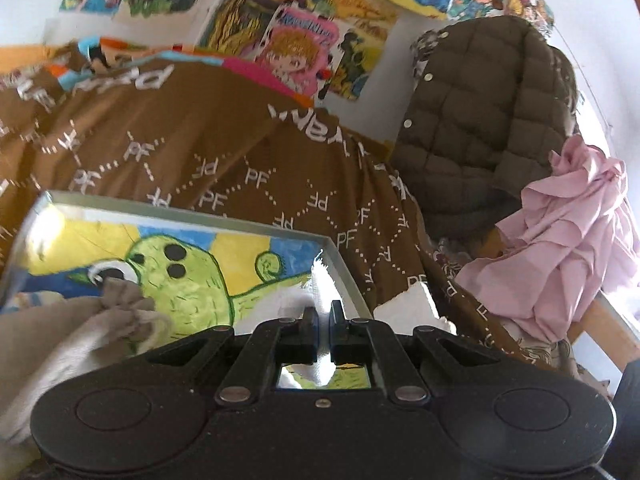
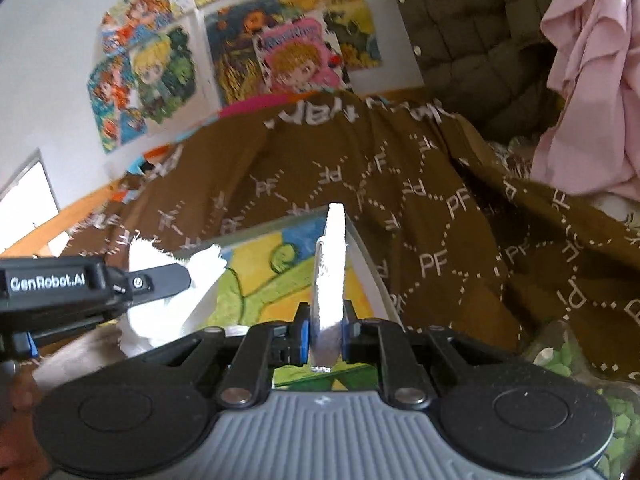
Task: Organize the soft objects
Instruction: 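Lift the gauze and white strip and carry them over the tray, then lower both items into the tray and open both tools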
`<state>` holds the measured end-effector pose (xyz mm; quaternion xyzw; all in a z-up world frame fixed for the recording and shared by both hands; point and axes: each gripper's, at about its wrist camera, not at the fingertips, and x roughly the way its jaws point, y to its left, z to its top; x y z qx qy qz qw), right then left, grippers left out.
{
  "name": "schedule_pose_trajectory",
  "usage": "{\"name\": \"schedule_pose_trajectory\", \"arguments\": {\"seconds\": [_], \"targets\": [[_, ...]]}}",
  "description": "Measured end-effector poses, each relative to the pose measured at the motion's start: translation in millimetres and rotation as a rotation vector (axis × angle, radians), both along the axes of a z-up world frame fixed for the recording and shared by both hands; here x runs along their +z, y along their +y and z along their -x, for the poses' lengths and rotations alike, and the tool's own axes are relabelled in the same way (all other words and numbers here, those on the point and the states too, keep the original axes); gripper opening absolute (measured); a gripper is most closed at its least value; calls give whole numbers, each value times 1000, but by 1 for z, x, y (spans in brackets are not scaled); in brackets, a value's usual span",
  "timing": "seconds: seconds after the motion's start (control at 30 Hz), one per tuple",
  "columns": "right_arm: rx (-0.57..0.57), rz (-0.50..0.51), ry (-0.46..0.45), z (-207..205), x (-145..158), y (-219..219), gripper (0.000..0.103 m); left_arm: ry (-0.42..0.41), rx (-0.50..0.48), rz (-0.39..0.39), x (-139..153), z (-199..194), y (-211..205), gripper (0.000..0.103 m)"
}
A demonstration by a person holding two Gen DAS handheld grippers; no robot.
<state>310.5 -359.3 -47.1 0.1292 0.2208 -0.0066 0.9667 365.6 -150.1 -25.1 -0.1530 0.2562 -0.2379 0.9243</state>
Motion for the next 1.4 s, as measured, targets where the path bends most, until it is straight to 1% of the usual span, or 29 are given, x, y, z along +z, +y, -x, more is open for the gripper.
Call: {"name": "schedule_pose_trajectory", "arguments": {"seconds": [0.17, 0.4, 0.47, 0.6, 0.67, 0.73, 0.77, 0.8, 0.83, 0.87, 0.93, 0.97, 1.03, 1.07, 1.2, 1.3, 1.4], "targets": [[-3, -15, 55, -13, -11, 0, 16, 68, 3, 9, -17, -20, 0, 5], [3, -31, 77, -17, -14, 1, 17, 146, 38, 22, -35, -30, 14, 6], [4, -31, 74, -17, -13, 1, 19, 156, 47, 14, -36, -30, 16, 8], [12, -56, 78, -17, -13, -2, 23, 176, 50, 5, -38, -27, 19, 17], [16, -79, 82, -16, -13, -4, 25, 179, 56, -3, -37, -24, 19, 18], [15, -92, 84, -16, -12, -6, 30, 183, 63, -12, -36, -22, 20, 31], [16, -99, 84, -15, -11, -7, 32, 182, 69, -16, -35, -20, 20, 33], [20, -109, 84, -15, -10, -8, 38, 180, 75, -20, -35, -18, 20, 38], [25, -122, 86, -14, -9, -10, 46, 177, 80, -25, -34, -16, 21, 45], [29, -132, 85, -13, -8, -11, 50, 178, 88, -31, -32, -15, 21, 49], [34, -137, 82, -11, -5, -12, 59, 179, 106, -41, -29, -11, 22, 59], [33, -138, 81, -9, -2, -13, 61, 178, 113, -45, -27, -9, 23, 61], [31, -150, 70, -4, 3, -15, 71, 172, 126, -54, -21, -5, 25, 68], [29, -159, 63, -1, 5, -16, 73, 168, 135, -59, -18, -2, 26, 70], [27, -189, 28, 14, 20, -22, 86, 146, 161, -81, -4, 13, 30, 77], [34, -183, -1, 30, 35, -24, 91, 119, 182, -97, 10, 28, 31, 85], [40, -163, -36, 48, 52, -24, 97, 81, 198, -101, 26, 47, 35, 90]]}}
